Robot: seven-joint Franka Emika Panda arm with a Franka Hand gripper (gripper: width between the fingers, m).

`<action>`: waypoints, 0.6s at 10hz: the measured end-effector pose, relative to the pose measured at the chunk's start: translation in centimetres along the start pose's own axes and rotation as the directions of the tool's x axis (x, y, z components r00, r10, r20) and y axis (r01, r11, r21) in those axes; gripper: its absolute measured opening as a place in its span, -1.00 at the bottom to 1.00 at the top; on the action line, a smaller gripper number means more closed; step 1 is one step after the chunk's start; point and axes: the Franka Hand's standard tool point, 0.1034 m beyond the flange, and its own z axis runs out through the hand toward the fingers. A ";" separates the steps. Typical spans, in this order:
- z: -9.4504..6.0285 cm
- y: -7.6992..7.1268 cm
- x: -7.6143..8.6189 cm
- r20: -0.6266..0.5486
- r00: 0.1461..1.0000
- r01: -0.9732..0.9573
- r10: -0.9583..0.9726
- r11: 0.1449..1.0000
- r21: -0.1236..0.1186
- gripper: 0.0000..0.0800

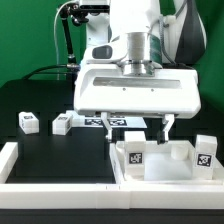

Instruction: Assemble square table

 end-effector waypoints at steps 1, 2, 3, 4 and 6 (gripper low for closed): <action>0.0 0.1 0.0 0.003 1.000 -0.001 0.001 1.000 0.000 0.62; 0.1 0.4 0.2 0.061 0.998 -0.011 0.010 1.000 0.017 0.62; -0.2 0.7 1.2 0.108 0.994 -0.022 0.019 0.999 0.035 0.62; 0.0 1.2 1.7 0.113 0.993 -0.028 0.024 0.999 0.035 0.62; 0.6 0.5 1.0 0.288 0.957 -0.070 0.044 0.994 0.081 0.62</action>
Offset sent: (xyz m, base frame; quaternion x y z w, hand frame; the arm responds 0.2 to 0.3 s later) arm 0.0222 -0.0163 0.0107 0.0177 -0.0600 0.0123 0.9980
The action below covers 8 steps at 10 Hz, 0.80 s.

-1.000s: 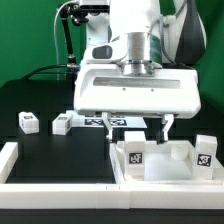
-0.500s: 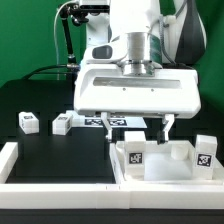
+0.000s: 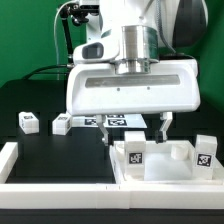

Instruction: Assemble square table

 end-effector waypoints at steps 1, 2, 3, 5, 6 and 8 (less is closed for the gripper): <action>0.1 -0.2 0.2 0.074 0.997 -0.023 0.021 1.000 0.019 0.62; 0.2 -0.6 0.2 0.140 0.989 -0.047 0.042 0.998 0.032 0.62; 0.1 -1.1 -0.1 0.246 0.968 -0.070 0.056 0.996 0.051 0.62; 0.4 -0.3 -0.1 0.352 0.934 -0.081 0.054 0.995 0.064 0.62; 0.8 0.4 -0.1 0.343 0.937 -0.083 0.060 0.995 0.053 0.62; 0.9 0.3 -0.2 0.334 0.939 -0.099 0.080 0.994 0.041 0.57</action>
Offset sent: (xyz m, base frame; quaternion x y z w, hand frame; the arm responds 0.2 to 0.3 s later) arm 0.0125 -0.0091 0.0017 -0.0153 -0.1360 -0.0003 0.9906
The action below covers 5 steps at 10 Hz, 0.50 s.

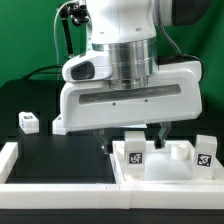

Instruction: Assemble square table

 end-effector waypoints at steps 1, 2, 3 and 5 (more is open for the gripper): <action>0.0 0.1 0.0 0.000 1.000 -0.006 0.006 1.000 0.000 0.12; 0.0 0.0 0.0 0.000 0.998 -0.061 0.061 0.998 0.002 0.12; 0.0 0.1 0.0 0.000 0.992 -0.129 0.129 0.992 0.002 -0.28; 0.0 0.1 0.0 0.000 0.969 -0.246 0.246 0.969 0.002 -0.28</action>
Offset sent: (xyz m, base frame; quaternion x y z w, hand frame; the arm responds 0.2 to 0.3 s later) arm 0.0000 0.0000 0.0000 0.0000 0.0000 0.1296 0.9916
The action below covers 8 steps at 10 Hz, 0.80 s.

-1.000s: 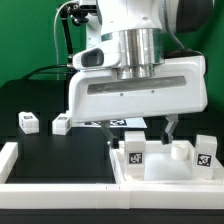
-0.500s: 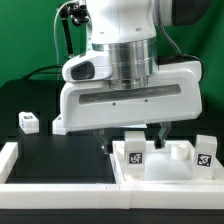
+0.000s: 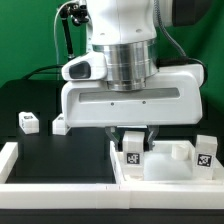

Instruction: Assemble square table

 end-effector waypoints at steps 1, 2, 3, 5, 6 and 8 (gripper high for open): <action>0.0 0.0 0.0 -0.003 0.998 -0.070 0.070 0.998 0.006 -0.28; 0.0 0.2 0.1 -0.011 0.961 -0.275 0.276 0.961 0.030 -0.28; 0.1 0.3 0.0 0.004 0.878 -0.478 0.478 0.877 0.051 -0.28; 0.2 0.0 -0.2 0.024 0.690 -0.724 0.724 0.688 0.047 -0.28; 0.3 -0.5 -0.4 0.030 0.587 -0.810 0.809 0.586 0.039 -0.27; 0.5 -1.4 -0.8 0.034 0.460 -0.888 0.887 0.459 0.023 -0.27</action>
Offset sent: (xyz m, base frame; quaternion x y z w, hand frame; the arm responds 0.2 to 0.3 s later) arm -0.0032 0.0315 0.0000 0.0623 -0.0301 0.5574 0.8273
